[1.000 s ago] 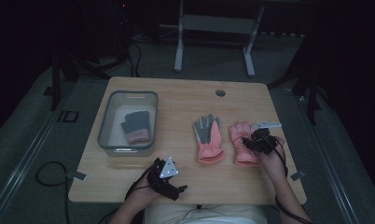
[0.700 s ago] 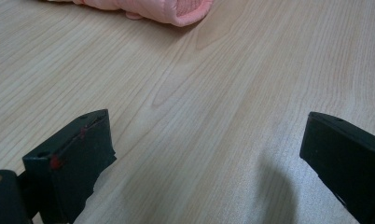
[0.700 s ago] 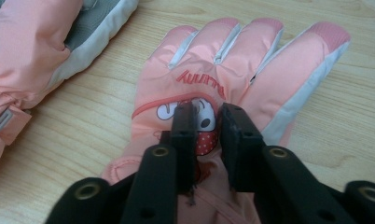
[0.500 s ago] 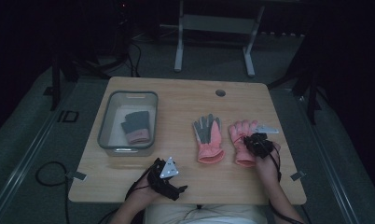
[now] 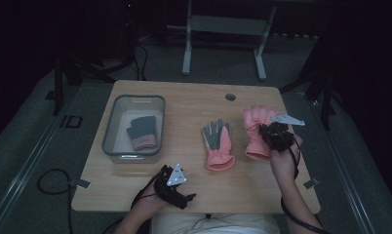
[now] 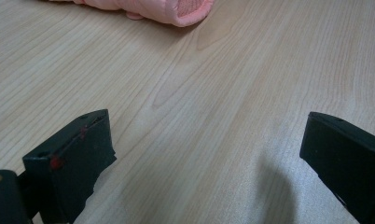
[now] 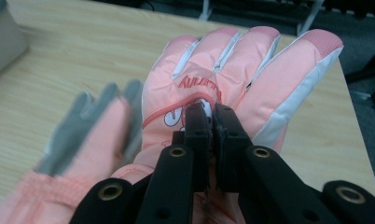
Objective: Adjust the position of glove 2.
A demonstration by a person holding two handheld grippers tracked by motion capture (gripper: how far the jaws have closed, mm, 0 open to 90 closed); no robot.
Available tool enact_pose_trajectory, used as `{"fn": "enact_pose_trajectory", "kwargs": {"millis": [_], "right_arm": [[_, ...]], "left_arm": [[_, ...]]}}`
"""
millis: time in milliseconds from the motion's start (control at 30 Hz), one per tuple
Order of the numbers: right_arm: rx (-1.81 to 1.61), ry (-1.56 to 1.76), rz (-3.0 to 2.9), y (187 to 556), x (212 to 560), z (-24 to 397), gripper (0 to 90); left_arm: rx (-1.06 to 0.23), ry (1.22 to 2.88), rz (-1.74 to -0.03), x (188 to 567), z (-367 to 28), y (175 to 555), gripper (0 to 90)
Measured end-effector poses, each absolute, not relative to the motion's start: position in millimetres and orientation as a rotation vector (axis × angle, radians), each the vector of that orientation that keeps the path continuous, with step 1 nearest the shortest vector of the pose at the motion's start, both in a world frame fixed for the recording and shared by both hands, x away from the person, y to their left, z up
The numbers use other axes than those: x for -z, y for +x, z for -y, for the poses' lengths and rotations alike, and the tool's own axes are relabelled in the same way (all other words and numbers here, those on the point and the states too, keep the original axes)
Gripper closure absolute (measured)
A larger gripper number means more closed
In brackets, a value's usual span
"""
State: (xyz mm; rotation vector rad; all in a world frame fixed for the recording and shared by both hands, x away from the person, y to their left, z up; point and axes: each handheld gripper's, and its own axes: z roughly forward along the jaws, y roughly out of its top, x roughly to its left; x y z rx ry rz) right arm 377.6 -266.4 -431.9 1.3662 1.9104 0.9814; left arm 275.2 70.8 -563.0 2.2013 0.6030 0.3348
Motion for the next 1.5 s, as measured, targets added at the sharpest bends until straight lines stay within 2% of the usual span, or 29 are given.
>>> {"fn": "enact_pose_trajectory", "kwargs": {"millis": [333, 667, 1100, 1500], "right_arm": [[-1.065, 1.309, -1.935, 371, 413, 211, 85.7], [-1.07, 1.331, -2.002, 369, 430, 167, 85.7], [-0.983, 1.41, -2.093, 385, 478, 158, 85.2], [-0.975, 1.421, -2.131, 394, 493, 155, 79.2]], "left_arm": [[-0.335, 2.199, -0.599, 563, -72, 275, 2.2], [-0.333, 2.203, -0.591, 563, -71, 275, 2.2], [-0.331, 2.203, -0.59, 563, -72, 275, 2.2], [-0.315, 2.192, -0.597, 564, -71, 276, 2.2]]}}
